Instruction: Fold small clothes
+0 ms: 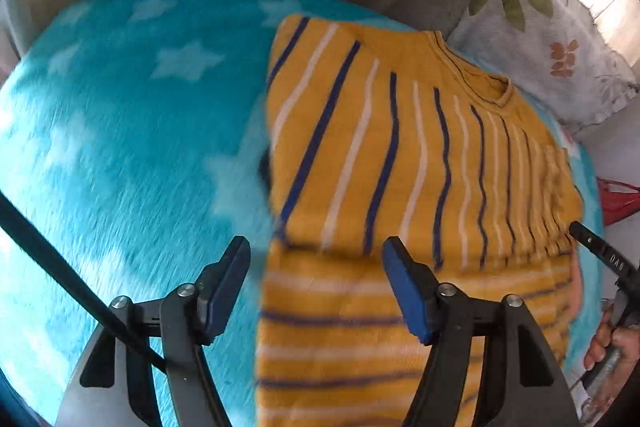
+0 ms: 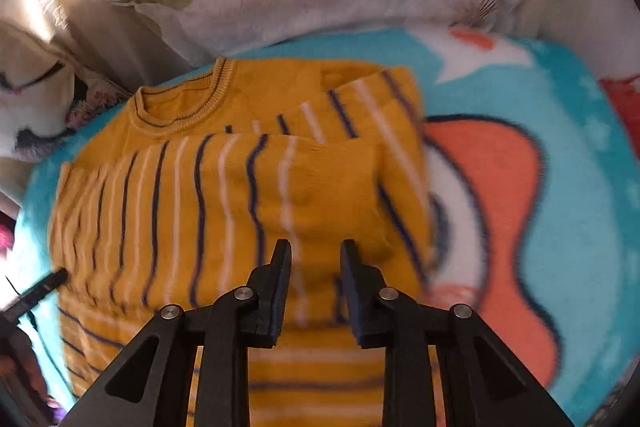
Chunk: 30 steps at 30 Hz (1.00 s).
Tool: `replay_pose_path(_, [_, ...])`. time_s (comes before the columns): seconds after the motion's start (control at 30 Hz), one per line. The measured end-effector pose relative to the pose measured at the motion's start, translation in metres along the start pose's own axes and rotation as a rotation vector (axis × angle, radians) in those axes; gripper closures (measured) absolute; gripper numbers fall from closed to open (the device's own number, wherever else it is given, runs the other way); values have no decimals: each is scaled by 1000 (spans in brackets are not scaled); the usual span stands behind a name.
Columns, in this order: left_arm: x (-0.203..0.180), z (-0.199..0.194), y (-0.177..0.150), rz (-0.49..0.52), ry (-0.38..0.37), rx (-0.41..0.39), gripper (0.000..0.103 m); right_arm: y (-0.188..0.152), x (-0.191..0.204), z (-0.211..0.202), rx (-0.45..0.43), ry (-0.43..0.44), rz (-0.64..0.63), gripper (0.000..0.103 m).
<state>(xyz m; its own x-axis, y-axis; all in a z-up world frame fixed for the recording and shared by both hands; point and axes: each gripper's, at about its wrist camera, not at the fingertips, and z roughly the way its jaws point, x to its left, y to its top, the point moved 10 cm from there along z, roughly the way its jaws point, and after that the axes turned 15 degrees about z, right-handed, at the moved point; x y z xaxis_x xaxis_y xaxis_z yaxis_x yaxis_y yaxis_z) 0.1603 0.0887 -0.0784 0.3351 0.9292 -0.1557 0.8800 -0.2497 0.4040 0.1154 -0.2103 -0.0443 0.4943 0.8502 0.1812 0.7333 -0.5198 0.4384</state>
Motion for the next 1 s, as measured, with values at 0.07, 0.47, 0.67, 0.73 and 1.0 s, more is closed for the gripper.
replay_pose_path(0.07, [5, -6, -16, -24, -39, 8, 35, -11, -15, -17, -33, -37, -17, 48])
replay_pose_path(0.47, [-25, -33, -100, -84, -117, -8, 49, -116, -76, -32, 180, 72, 62, 49])
replay_pose_path(0.67, [-48, -47, -149, -171, -105, -29, 58, -157, -74, -52, 278, 228, 7, 64])
replay_pose_path(0.73, [-53, -52, -162, -193, -91, -38, 58, -170, -77, -58, 292, 231, -56, 64])
replay_pose_path(1.0, [-58, -71, -205, -248, -8, -69, 58, -204, -99, -74, 377, 303, -102, 69])
